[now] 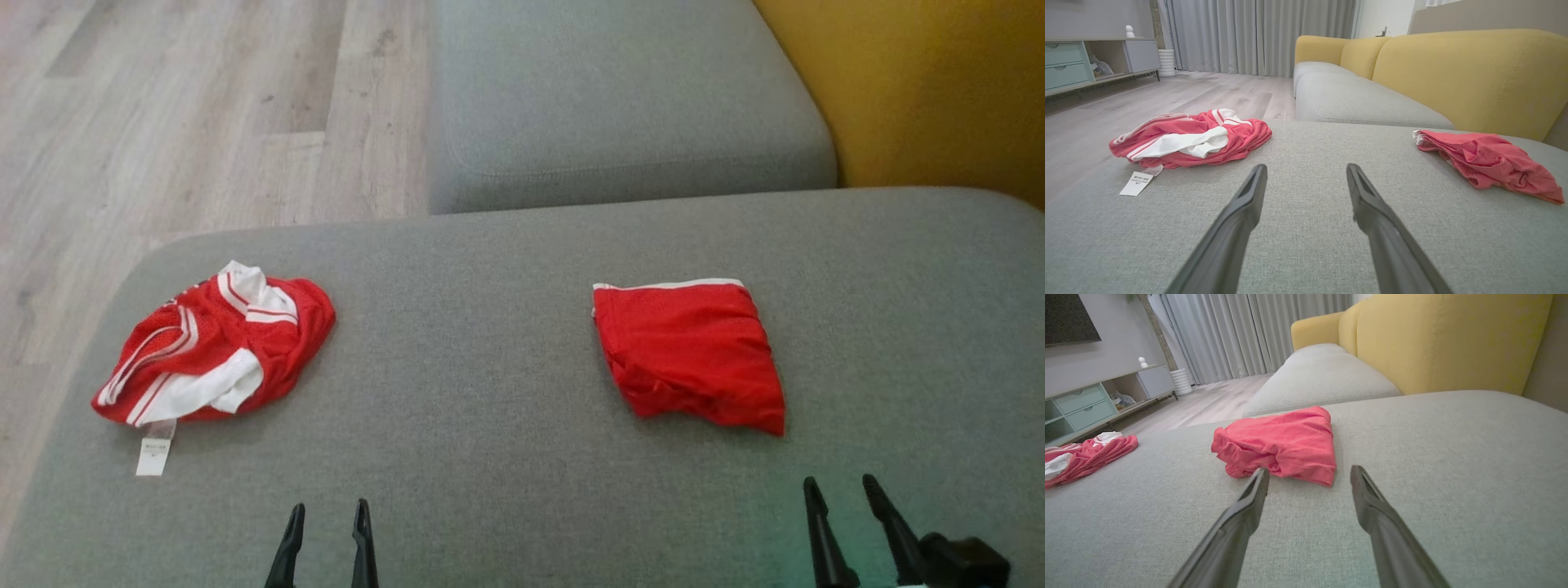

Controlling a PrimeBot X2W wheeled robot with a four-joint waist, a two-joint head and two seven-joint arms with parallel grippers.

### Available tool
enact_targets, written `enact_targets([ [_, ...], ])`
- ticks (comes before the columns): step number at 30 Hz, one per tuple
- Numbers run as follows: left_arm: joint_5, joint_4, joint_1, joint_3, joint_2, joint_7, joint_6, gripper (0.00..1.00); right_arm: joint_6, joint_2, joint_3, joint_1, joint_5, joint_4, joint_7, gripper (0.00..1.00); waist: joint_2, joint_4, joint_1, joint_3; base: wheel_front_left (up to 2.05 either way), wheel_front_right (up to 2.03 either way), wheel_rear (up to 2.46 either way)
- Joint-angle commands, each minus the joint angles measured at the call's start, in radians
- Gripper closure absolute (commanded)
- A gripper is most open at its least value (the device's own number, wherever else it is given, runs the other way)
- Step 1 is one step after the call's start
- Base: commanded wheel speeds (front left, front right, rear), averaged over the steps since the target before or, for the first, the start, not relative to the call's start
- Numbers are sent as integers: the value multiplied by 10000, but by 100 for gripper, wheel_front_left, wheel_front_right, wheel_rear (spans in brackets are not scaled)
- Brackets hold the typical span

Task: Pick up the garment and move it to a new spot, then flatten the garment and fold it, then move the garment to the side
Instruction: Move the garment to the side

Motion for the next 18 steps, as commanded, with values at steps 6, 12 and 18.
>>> enact_targets([
  [6,307,-445,-878,180,-47,-67,47,0,67,-111,456,-1353,410,114,-135,0,0,-32,0,701,0,0,0],
  [12,450,-714,-1401,-78,-47,-67,79,0,67,-396,573,-2987,1125,1192,-135,0,0,236,0,1646,0,0,0],
  [18,531,-841,-2128,-314,-47,-67,70,0,67,-909,577,-5123,1803,3082,345,0,0,622,0,2651,0,0,0],
])
